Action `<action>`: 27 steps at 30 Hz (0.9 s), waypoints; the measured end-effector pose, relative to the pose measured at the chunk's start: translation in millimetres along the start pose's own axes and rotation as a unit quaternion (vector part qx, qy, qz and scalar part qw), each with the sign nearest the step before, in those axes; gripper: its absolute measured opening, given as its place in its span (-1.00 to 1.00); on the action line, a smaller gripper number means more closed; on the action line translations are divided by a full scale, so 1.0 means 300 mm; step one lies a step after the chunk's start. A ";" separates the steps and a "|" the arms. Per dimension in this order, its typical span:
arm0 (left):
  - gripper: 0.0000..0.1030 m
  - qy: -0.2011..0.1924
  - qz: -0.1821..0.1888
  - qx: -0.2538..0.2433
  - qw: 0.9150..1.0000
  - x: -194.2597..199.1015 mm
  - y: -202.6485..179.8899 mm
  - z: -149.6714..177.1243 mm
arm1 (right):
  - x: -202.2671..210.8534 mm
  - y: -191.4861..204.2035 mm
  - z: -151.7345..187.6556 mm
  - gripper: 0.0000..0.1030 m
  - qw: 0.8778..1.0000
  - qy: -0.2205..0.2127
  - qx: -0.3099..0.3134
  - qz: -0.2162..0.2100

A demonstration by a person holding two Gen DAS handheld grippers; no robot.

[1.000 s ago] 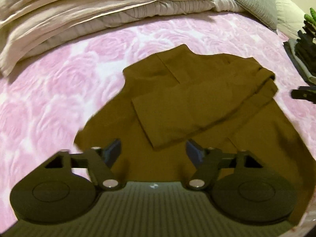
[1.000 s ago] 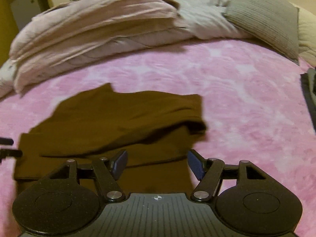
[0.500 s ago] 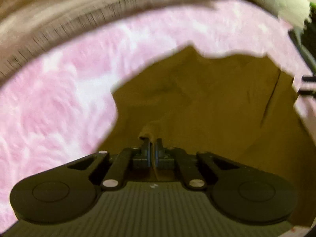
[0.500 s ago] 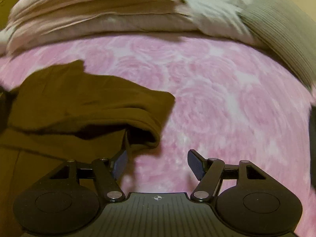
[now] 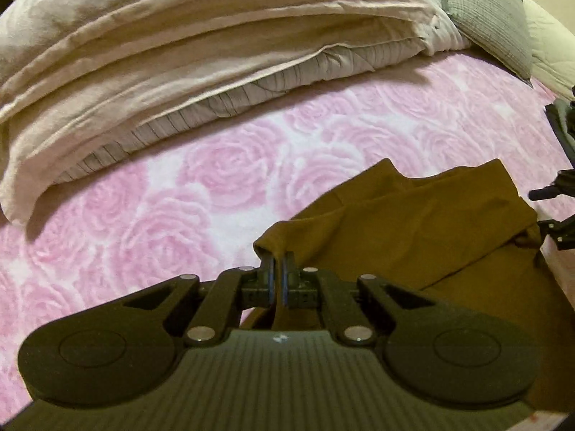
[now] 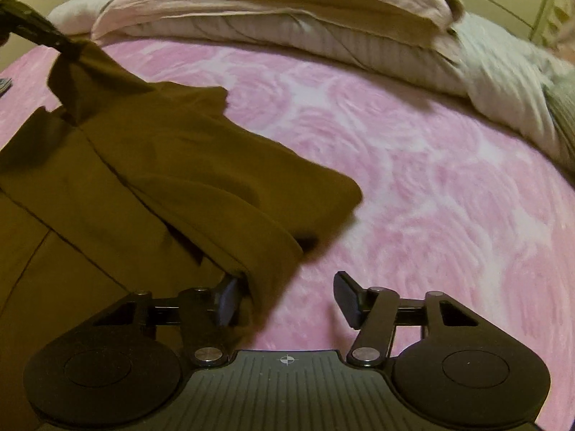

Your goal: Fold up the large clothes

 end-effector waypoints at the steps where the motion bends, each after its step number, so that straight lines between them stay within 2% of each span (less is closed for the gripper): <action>1: -0.97 0.000 0.000 0.004 1.000 -0.005 0.005 -0.001 | -0.005 0.002 -0.003 0.04 1.000 -0.001 0.004 -0.002; 2: -0.97 0.000 -0.001 0.006 1.000 -0.009 0.009 0.001 | -0.010 0.004 -0.005 -0.10 1.000 -0.002 0.011 -0.004; 3: -0.97 0.002 -0.007 0.008 1.000 -0.010 0.016 0.005 | -0.013 0.007 -0.005 -0.61 1.000 0.000 0.020 -0.002; 4: -0.97 0.006 -0.013 0.010 1.000 -0.011 0.026 0.013 | -0.013 0.013 -0.002 -0.89 0.999 0.005 0.032 0.010; 5: -0.97 0.016 -0.019 0.014 1.000 -0.016 0.040 0.025 | -0.005 0.020 0.005 -0.95 0.999 0.005 0.039 0.019; 8: -0.94 0.069 -0.017 0.012 0.997 -0.037 0.061 0.078 | 0.018 0.042 0.038 -0.95 0.999 0.011 0.040 0.033; 10: -0.84 0.098 -0.020 -0.003 0.995 -0.034 0.054 0.099 | 0.030 0.066 0.054 -0.95 0.998 0.012 0.044 0.037; 12: -0.77 0.100 -0.024 -0.017 0.995 -0.011 0.036 0.085 | 0.038 0.084 0.061 -0.95 0.998 0.012 0.051 0.047; 15: -0.61 0.088 -0.015 -0.041 0.995 0.014 -0.024 0.016 | 0.053 0.076 0.069 -0.95 0.999 0.009 0.011 0.048; 17: -0.56 0.076 0.003 -0.068 0.995 0.006 -0.108 -0.060 | 0.067 0.071 0.082 -0.95 0.999 0.009 -0.015 0.047; 20: -0.37 0.060 0.056 -0.102 0.991 -0.051 -0.267 -0.176 | 0.091 0.064 0.105 -0.95 0.998 0.004 -0.038 0.047; 24: -0.16 0.050 0.146 -0.155 0.976 -0.175 -0.534 -0.297 | 0.124 0.042 0.129 -0.93 0.995 -0.014 -0.080 0.052; 25: -0.16 0.052 0.170 -0.167 0.970 -0.218 -0.606 -0.321 | 0.130 0.039 0.132 -0.88 0.995 -0.019 -0.085 0.055; 27: -0.16 0.062 0.200 -0.190 0.959 -0.302 -0.723 -0.344 | 0.134 0.033 0.135 -0.54 0.993 -0.032 -0.097 0.060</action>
Point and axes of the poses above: each gripper's, at about its wrist camera, not at the fingertips, and x roughly against the way its jaws point, y to its left, z to its underside, the point moved 5 cm from there along -x, roughly the way its jaws point
